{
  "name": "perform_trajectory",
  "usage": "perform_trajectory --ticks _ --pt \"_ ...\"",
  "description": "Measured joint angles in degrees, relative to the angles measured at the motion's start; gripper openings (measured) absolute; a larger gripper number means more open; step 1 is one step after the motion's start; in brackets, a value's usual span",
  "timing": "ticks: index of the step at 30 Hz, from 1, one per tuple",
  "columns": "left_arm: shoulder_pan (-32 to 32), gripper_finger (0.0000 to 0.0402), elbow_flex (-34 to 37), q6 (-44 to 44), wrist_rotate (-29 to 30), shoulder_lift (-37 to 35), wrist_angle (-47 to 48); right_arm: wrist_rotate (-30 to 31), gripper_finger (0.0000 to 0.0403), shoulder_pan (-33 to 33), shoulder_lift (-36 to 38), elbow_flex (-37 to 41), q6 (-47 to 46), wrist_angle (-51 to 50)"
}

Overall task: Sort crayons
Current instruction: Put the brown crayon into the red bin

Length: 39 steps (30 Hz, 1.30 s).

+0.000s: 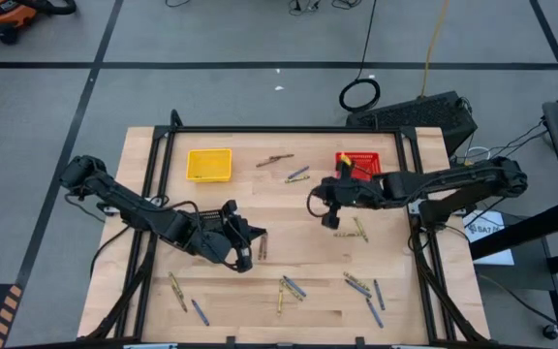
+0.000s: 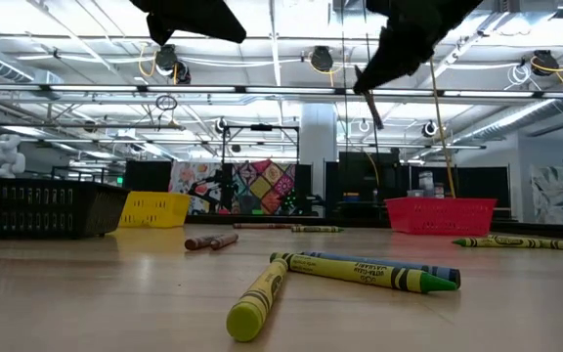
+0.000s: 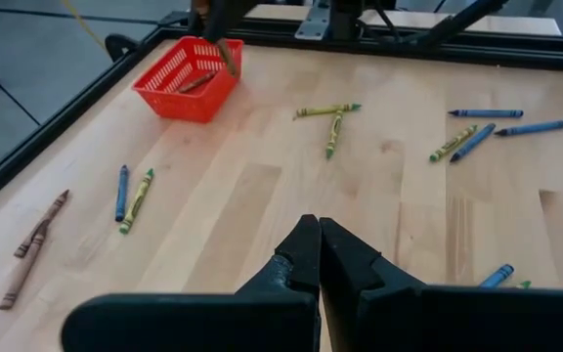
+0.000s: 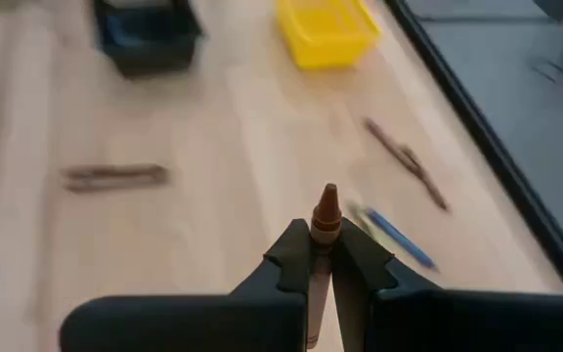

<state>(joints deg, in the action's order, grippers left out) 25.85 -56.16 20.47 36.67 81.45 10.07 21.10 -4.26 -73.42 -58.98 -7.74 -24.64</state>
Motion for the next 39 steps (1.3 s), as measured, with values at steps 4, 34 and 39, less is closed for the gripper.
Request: perform_trajectory --ticks 4,34,39 --pt "0.0 0.0002 0.0 0.0 0.0 0.0 0.0 -0.1 0.0004 3.5 0.3 0.0 -0.1 -4.4" --pt "0.0 0.0002 0.0 0.1 0.0 0.0 -0.1 -6.4 0.0004 33.5 0.2 8.9 11.8 -15.5" --pt "0.0 0.0002 0.0 0.1 0.0 0.0 -0.1 -6.4 0.0008 35.2 0.2 11.0 11.9 -14.7"
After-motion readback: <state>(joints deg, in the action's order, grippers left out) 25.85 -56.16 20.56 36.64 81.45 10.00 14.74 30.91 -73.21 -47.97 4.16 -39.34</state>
